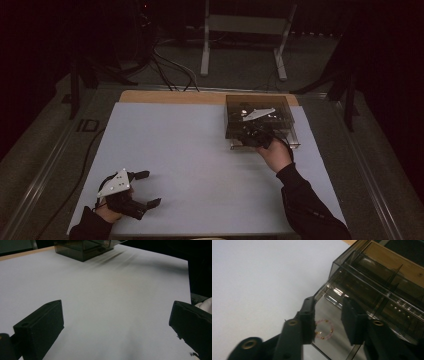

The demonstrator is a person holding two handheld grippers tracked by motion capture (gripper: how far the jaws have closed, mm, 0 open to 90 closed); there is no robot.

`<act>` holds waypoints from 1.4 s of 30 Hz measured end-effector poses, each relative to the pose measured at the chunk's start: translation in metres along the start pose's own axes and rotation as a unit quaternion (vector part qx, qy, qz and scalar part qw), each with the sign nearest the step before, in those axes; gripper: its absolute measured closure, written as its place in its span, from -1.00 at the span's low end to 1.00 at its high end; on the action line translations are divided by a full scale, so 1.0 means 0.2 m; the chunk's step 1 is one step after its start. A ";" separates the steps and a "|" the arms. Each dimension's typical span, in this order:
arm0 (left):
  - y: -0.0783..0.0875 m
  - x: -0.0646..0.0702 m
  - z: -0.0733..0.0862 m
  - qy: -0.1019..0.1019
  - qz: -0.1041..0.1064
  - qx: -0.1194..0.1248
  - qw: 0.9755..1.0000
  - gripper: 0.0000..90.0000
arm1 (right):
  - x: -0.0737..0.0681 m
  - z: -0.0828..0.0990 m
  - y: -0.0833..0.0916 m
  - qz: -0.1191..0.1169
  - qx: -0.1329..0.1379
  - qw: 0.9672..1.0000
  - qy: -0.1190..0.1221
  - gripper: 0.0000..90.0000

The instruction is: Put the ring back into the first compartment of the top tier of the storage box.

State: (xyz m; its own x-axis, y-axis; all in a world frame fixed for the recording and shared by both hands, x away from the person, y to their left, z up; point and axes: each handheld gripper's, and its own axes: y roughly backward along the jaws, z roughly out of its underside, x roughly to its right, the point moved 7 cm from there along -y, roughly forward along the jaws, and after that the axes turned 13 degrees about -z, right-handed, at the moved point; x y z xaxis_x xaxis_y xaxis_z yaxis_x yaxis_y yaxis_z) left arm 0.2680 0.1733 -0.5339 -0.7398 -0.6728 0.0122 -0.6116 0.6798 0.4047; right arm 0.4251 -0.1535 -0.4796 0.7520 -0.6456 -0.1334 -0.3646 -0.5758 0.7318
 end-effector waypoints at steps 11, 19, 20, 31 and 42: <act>0.00 0.00 0.00 0.000 0.000 0.000 1.000 -0.98 | -0.02 -0.03 0.07 0.006 0.020 1.000 -0.012 -0.14; 0.00 0.00 0.00 0.000 -0.001 0.001 1.000 -0.98 | 0.00 -0.04 0.12 0.027 0.040 0.998 -0.029 -0.63; 0.00 0.00 0.00 0.001 -0.001 0.001 1.000 -0.98 | 0.00 -0.05 0.13 0.030 0.043 0.998 -0.030 -0.69; 0.00 0.00 0.00 0.000 -0.001 0.001 1.000 -0.98 | 0.04 -0.04 0.23 0.043 0.061 0.996 -0.048 -1.00; 0.00 0.00 0.00 0.000 -0.001 0.001 1.000 -0.98 | 0.09 0.03 0.32 0.051 0.071 0.994 -0.060 -1.00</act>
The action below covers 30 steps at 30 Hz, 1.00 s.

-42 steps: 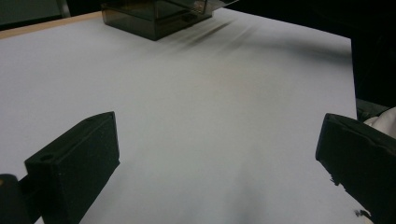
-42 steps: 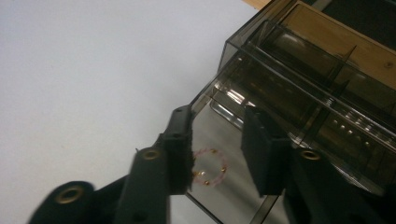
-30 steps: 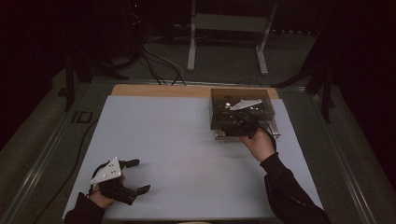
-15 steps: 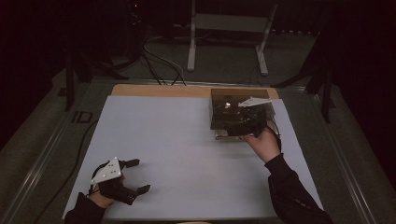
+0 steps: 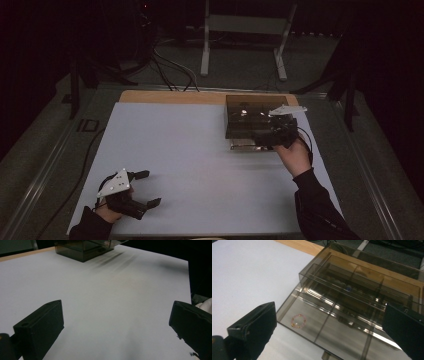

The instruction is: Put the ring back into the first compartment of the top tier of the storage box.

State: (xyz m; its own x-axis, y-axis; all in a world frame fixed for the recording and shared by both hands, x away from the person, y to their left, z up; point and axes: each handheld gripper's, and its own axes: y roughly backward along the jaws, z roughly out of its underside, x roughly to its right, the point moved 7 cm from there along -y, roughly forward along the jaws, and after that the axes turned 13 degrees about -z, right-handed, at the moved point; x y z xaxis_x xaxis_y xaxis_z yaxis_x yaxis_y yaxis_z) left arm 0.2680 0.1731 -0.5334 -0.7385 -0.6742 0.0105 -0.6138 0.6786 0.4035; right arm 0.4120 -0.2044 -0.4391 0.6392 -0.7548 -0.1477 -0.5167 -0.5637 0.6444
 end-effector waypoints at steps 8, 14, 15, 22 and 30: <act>0.00 0.00 0.00 0.001 0.000 0.001 1.000 -0.98 | 0.04 0.05 0.06 0.013 0.017 1.000 -0.012 -1.00; 0.00 0.00 0.00 -0.001 -0.001 0.000 1.000 -0.98 | 0.07 0.11 0.10 0.039 0.023 0.999 -0.014 -1.00; 0.00 0.00 0.00 -0.001 -0.001 0.000 1.000 -0.98 | 0.08 0.11 0.10 0.041 0.023 0.999 -0.014 -1.00; 0.00 0.00 0.00 -0.002 -0.001 0.000 1.000 -0.98 | 0.10 0.19 0.12 0.054 0.027 0.998 -0.021 -1.00; 0.00 0.00 0.00 -0.002 -0.001 0.000 1.000 -0.98 | 0.12 0.29 0.11 0.055 0.023 0.998 -0.031 -1.00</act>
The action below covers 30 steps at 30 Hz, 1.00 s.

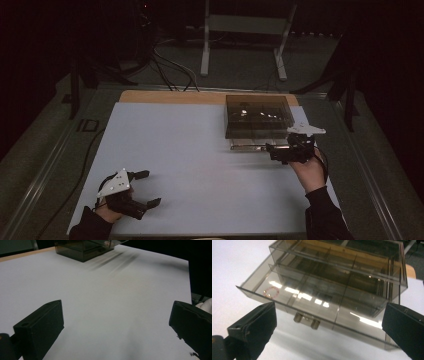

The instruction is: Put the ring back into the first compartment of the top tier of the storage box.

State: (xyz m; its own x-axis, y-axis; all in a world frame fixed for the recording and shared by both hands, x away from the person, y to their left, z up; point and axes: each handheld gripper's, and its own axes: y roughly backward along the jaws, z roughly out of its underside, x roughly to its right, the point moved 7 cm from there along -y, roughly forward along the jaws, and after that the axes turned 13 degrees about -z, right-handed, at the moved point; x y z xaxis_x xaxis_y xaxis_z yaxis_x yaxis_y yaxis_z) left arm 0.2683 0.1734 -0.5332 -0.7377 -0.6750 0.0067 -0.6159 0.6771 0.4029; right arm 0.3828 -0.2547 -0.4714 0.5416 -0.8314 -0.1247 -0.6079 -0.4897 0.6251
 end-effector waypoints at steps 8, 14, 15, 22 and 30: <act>0.00 0.00 0.00 0.000 0.000 0.000 1.000 -0.98 | 0.02 0.11 -0.02 0.000 -0.008 1.000 -0.018 -1.00; 0.00 0.00 0.00 0.001 0.000 0.000 1.000 -0.98 | 0.03 0.17 -0.04 0.002 -0.019 1.000 -0.021 -1.00; 0.00 0.00 0.00 0.001 0.000 0.000 1.000 -0.98 | 0.03 0.18 -0.05 0.002 -0.021 1.000 -0.021 -1.00; 0.00 0.00 0.00 0.001 0.000 0.000 1.000 -0.98 | 0.01 0.23 -0.09 -0.001 -0.026 0.999 -0.027 -1.00; 0.00 0.00 0.00 0.002 -0.001 0.000 1.000 -0.98 | 0.01 0.28 -0.13 -0.007 -0.030 0.999 -0.032 -1.00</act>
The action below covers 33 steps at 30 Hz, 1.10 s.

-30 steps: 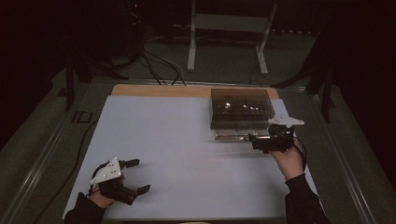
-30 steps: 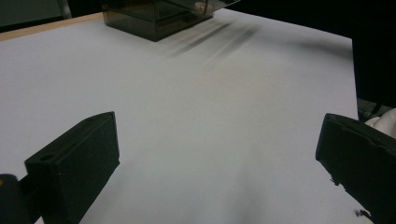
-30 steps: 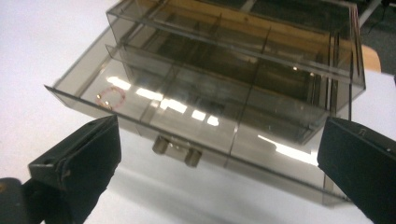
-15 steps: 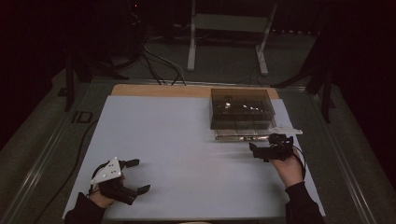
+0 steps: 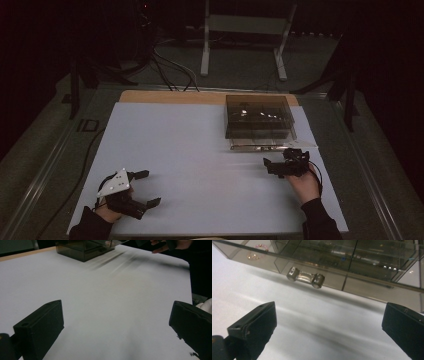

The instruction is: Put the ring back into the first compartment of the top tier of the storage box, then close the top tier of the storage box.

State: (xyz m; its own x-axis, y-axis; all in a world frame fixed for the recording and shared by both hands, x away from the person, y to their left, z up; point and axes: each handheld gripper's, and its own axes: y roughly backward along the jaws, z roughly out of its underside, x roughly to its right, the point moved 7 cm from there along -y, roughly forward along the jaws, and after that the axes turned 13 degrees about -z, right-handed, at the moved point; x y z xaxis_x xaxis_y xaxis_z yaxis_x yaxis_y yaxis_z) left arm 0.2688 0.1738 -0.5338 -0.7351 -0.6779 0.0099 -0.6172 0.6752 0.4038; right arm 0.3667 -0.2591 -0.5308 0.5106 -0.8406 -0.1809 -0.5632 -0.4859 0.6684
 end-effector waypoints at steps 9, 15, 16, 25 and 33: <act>0.00 0.00 0.00 -0.001 0.001 0.000 1.000 -0.98 | -0.01 0.04 -0.02 -0.007 -0.007 1.000 0.001 -1.00; 0.00 0.00 0.00 -0.003 0.001 -0.002 1.000 -0.98 | -0.01 0.05 -0.02 -0.010 -0.012 1.000 0.002 -1.00; 0.00 0.00 0.00 -0.002 0.001 0.000 1.000 -0.98 | 0.00 0.05 -0.02 -0.009 -0.014 1.000 0.004 -1.00; 0.00 0.00 0.00 -0.001 0.001 0.000 1.000 -0.98 | 0.00 0.05 -0.02 0.004 -0.026 1.000 0.002 -0.68; 0.00 0.00 0.00 -0.002 0.001 -0.001 1.000 -0.98 | -0.03 0.06 -0.01 0.010 -0.032 0.999 0.019 -0.25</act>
State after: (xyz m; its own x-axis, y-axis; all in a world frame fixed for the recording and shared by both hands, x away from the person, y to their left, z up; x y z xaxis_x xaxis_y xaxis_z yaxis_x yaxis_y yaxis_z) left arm 0.2682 0.1734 -0.5340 -0.7372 -0.6756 0.0073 -0.6155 0.6761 0.4050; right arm 0.3581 -0.2559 -0.5401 0.5247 -0.8396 -0.1410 -0.5316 -0.4525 0.7160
